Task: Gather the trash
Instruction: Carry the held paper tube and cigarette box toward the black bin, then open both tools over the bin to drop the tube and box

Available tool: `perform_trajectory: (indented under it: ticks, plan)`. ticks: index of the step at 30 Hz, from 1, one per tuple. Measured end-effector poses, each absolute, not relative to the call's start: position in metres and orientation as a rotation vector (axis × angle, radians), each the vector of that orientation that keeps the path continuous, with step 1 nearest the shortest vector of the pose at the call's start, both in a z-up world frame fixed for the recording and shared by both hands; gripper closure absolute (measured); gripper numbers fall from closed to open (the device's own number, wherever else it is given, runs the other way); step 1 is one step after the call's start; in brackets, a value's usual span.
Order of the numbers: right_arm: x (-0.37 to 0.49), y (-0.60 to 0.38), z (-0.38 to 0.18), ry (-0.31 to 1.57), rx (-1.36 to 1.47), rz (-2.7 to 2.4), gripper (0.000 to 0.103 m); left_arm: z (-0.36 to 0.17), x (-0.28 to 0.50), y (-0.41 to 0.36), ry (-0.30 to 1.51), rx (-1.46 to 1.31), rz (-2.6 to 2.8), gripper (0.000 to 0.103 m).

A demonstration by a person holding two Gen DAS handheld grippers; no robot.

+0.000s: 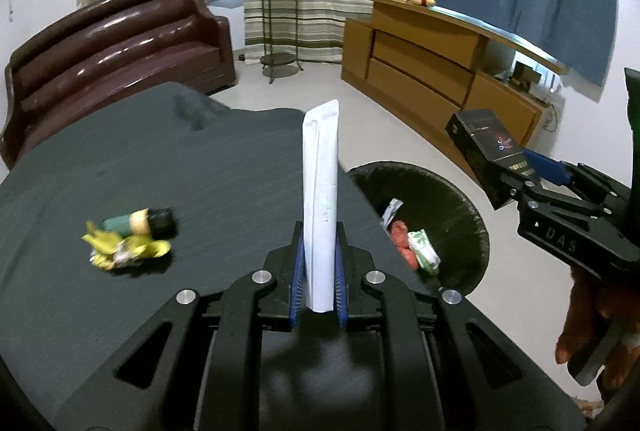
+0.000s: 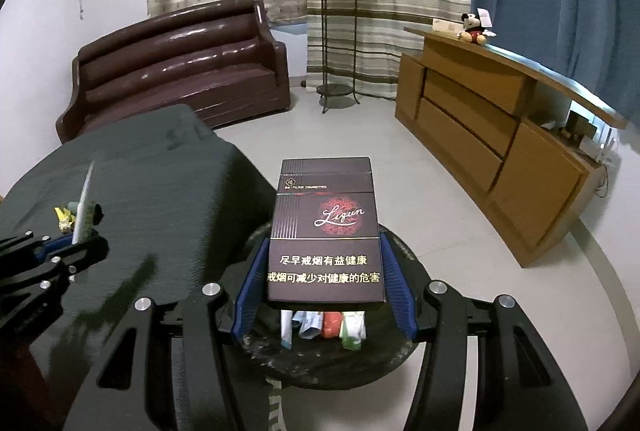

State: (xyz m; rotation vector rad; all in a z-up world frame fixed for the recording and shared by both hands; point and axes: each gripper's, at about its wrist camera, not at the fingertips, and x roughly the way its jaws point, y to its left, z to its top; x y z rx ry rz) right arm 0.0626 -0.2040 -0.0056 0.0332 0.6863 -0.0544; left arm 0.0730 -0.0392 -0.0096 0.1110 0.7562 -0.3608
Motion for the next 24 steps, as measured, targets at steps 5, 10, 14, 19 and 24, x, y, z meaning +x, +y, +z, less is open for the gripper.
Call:
perform_trajectory:
  ticks: [5, 10, 14, 19, 24]
  plan:
    - [0.066, -0.215, -0.008, 0.687, 0.051, -0.06, 0.049, -0.014, 0.085, -0.062, 0.761, 0.133, -0.374, 0.09]
    - [0.071, -0.223, -0.013, 0.695, 0.067, -0.06, 0.049, -0.018, 0.094, -0.078, 0.769, 0.149, -0.377, 0.09]
    - [0.072, -0.227, -0.016, 0.696, 0.075, -0.061, 0.049, -0.021, 0.099, -0.088, 0.772, 0.157, -0.376, 0.09]
    - [0.074, -0.232, -0.019, 0.697, 0.094, -0.067, 0.049, -0.024, 0.107, -0.096, 0.772, 0.17, -0.377, 0.09]
    - [0.077, -0.236, -0.023, 0.698, 0.11, -0.073, 0.049, -0.027, 0.113, -0.108, 0.776, 0.185, -0.38, 0.09]
